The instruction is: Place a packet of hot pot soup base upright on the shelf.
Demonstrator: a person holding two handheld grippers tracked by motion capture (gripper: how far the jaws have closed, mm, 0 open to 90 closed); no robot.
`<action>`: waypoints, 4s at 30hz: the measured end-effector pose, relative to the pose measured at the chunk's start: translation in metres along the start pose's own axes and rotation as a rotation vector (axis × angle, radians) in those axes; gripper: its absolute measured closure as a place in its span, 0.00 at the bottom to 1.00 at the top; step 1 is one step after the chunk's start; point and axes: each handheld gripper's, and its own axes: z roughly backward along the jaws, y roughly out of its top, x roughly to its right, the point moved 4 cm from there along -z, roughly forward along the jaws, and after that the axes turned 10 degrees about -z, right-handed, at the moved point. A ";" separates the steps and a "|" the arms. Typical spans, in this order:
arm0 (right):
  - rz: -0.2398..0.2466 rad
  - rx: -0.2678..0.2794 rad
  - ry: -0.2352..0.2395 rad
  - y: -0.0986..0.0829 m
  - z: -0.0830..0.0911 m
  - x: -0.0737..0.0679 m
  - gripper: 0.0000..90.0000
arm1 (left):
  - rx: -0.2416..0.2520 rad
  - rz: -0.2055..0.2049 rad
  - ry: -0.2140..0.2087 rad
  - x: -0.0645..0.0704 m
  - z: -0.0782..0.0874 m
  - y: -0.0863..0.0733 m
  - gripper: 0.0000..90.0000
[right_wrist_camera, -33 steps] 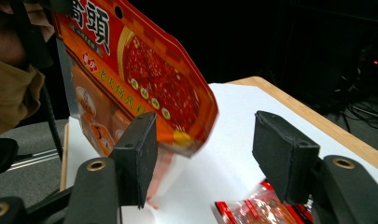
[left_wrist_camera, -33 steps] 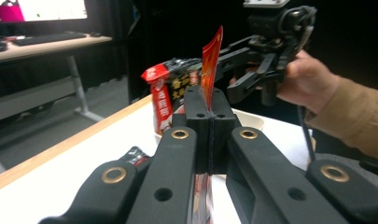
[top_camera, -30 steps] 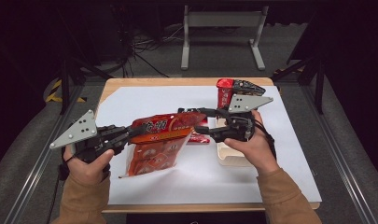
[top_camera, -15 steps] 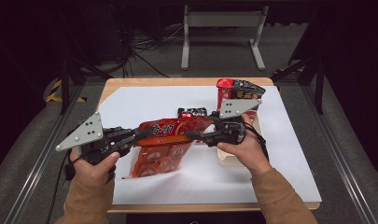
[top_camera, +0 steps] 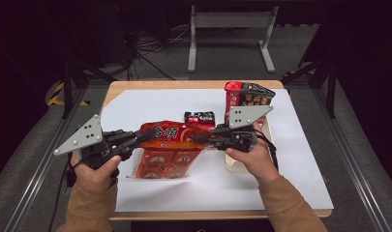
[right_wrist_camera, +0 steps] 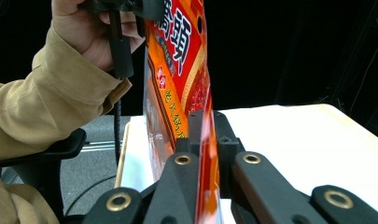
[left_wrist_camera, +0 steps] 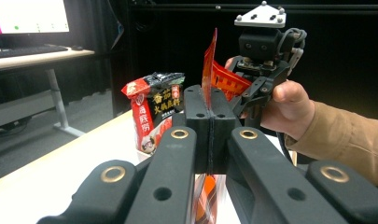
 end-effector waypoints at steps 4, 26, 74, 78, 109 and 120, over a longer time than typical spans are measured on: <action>0.005 -0.003 -0.014 0.003 0.002 -0.002 1.00 | 0.014 0.007 0.001 -0.002 0.000 -0.002 1.00; 0.027 0.022 -0.047 0.029 0.019 -0.015 1.00 | 0.038 0.022 0.033 -0.011 -0.004 -0.009 0.78; 0.050 -0.011 -0.400 0.075 0.119 0.031 1.00 | -0.184 0.107 0.157 -0.054 -0.004 -0.062 0.27; 0.027 0.001 -0.429 0.073 0.128 0.038 1.00 | -0.186 0.115 0.166 -0.056 -0.004 -0.064 0.25; -0.130 0.068 -0.574 0.042 0.155 0.066 1.00 | -0.204 0.145 0.187 -0.062 -0.002 -0.072 0.22; -0.135 0.062 -0.588 0.027 0.150 0.072 1.00 | -0.207 0.148 0.198 -0.063 -0.002 -0.075 0.21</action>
